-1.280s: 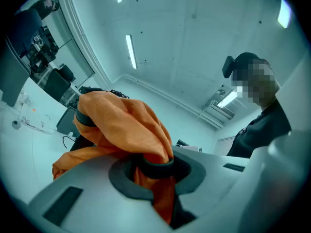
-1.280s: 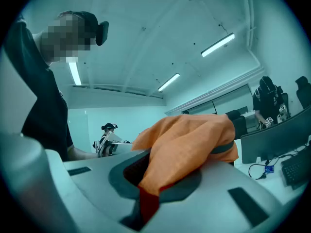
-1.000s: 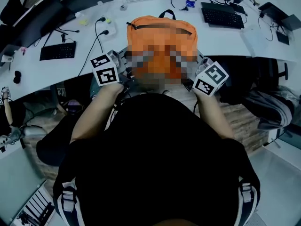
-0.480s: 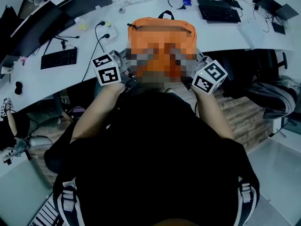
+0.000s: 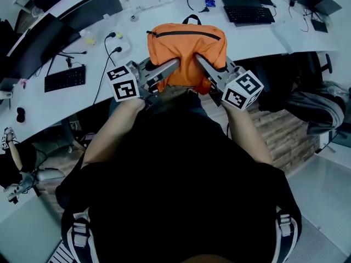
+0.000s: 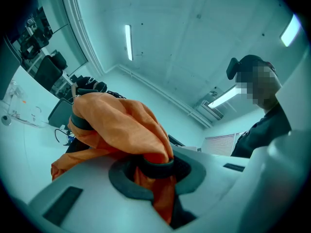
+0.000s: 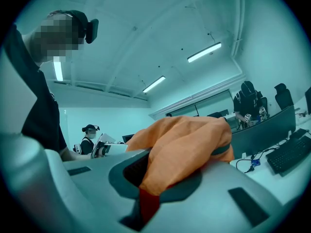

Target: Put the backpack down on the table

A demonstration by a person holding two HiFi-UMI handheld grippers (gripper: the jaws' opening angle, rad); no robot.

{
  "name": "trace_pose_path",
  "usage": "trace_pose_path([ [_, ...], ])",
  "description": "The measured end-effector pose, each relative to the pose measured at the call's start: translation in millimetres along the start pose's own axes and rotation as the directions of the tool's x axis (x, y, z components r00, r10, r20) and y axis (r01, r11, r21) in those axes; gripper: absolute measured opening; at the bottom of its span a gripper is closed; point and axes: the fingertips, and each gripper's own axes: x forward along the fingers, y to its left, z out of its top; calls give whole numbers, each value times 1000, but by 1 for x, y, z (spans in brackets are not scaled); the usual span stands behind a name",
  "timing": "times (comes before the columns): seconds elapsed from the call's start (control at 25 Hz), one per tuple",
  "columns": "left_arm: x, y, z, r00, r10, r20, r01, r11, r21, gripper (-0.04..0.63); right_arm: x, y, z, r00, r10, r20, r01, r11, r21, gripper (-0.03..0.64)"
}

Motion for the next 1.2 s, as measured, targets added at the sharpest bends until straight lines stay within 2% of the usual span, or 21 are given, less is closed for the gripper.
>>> trace_pose_path([
  [0.84, 24, 56, 17, 999, 46, 26, -46, 999, -24, 69, 30, -58, 2, 999, 24, -28, -23, 999, 33, 37],
  [1.2, 43, 85, 20, 997, 64, 30, -62, 996, -62, 69, 38, -93, 1, 998, 36, -48, -33, 998, 59, 37],
])
